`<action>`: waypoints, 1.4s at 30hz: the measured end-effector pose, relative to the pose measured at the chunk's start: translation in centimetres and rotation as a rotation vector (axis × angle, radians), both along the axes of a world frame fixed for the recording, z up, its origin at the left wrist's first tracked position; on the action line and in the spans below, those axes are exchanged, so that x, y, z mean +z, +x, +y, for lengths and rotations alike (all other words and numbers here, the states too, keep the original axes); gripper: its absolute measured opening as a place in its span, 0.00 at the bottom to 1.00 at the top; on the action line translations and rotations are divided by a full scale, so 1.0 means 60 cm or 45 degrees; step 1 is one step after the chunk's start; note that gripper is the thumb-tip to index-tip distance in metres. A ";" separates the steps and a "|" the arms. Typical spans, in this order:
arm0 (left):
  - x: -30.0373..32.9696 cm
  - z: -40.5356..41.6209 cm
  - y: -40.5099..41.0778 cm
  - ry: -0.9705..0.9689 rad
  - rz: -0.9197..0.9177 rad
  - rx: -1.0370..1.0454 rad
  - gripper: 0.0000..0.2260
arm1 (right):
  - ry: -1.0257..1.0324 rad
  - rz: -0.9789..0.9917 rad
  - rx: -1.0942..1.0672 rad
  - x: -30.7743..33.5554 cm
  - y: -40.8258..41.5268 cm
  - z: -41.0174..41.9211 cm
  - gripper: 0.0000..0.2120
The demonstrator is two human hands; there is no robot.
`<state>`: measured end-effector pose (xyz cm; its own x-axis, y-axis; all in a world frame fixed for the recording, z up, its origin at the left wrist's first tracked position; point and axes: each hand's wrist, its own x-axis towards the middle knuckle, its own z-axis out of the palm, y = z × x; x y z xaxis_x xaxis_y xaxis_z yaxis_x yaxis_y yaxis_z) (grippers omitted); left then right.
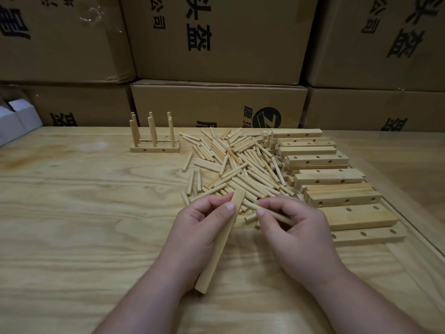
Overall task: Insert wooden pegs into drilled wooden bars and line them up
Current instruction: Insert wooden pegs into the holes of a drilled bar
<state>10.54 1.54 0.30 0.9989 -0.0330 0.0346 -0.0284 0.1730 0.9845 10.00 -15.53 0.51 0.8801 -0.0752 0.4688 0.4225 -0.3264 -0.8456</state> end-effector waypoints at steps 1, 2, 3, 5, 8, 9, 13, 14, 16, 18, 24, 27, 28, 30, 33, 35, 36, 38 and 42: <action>0.000 0.001 0.000 -0.007 0.010 -0.012 0.12 | 0.017 0.037 0.012 0.001 0.000 -0.002 0.11; 0.000 0.002 0.000 -0.019 0.022 -0.022 0.12 | 0.030 0.067 0.028 0.003 0.001 -0.005 0.10; 0.001 0.003 0.000 -0.026 0.033 -0.026 0.11 | 0.038 0.090 0.047 0.004 0.001 -0.007 0.10; 0.003 0.005 0.000 -0.012 0.039 -0.020 0.11 | 0.027 0.116 0.073 0.006 0.000 -0.009 0.09; 0.006 0.006 -0.002 -0.027 0.036 -0.022 0.12 | 0.011 0.111 0.069 0.009 -0.001 -0.009 0.10; 0.007 0.005 -0.003 -0.046 0.039 -0.025 0.13 | 0.010 0.112 0.072 0.009 -0.001 -0.010 0.11; 0.009 0.003 -0.007 -0.096 0.045 -0.031 0.14 | 0.021 0.133 0.102 0.009 0.001 -0.013 0.12; 0.010 0.002 -0.008 -0.097 0.040 -0.033 0.14 | 0.032 0.130 0.101 0.007 0.002 -0.013 0.12; 0.011 0.001 -0.008 -0.084 0.037 -0.039 0.15 | 0.068 0.101 0.084 0.004 0.003 -0.010 0.10; 0.010 0.002 -0.006 -0.069 0.044 -0.037 0.14 | 0.152 0.076 0.095 0.000 0.005 -0.007 0.10; 0.002 0.006 0.004 -0.178 0.120 0.091 0.17 | 0.492 0.022 0.172 -0.010 0.009 -0.019 0.16; -0.003 0.009 0.012 -0.300 0.151 0.124 0.17 | 0.129 0.002 -0.147 -0.017 0.022 -0.021 0.07; -0.004 0.009 0.013 -0.338 0.142 0.123 0.17 | -0.088 0.015 -0.219 -0.021 0.027 -0.021 0.07; -0.005 0.009 0.015 -0.379 0.114 0.116 0.16 | -0.480 0.083 -0.277 -0.028 0.032 -0.017 0.10; -0.007 0.009 0.017 -0.394 0.107 0.104 0.14 | -0.934 0.189 -0.263 -0.036 0.031 -0.011 0.17; -0.008 0.009 0.018 -0.409 0.109 0.107 0.16 | -1.074 0.214 -0.233 -0.041 0.029 -0.009 0.18; -0.009 0.009 0.018 -0.414 0.111 0.112 0.16 | -1.087 0.223 -0.222 -0.042 0.027 -0.008 0.17; -0.011 0.009 0.018 -0.411 0.115 0.120 0.12 | -1.074 0.242 -0.207 -0.040 0.025 -0.008 0.13; -0.013 0.010 0.020 -0.415 0.135 0.128 0.13 | -1.012 0.205 -0.161 -0.036 0.024 -0.007 0.08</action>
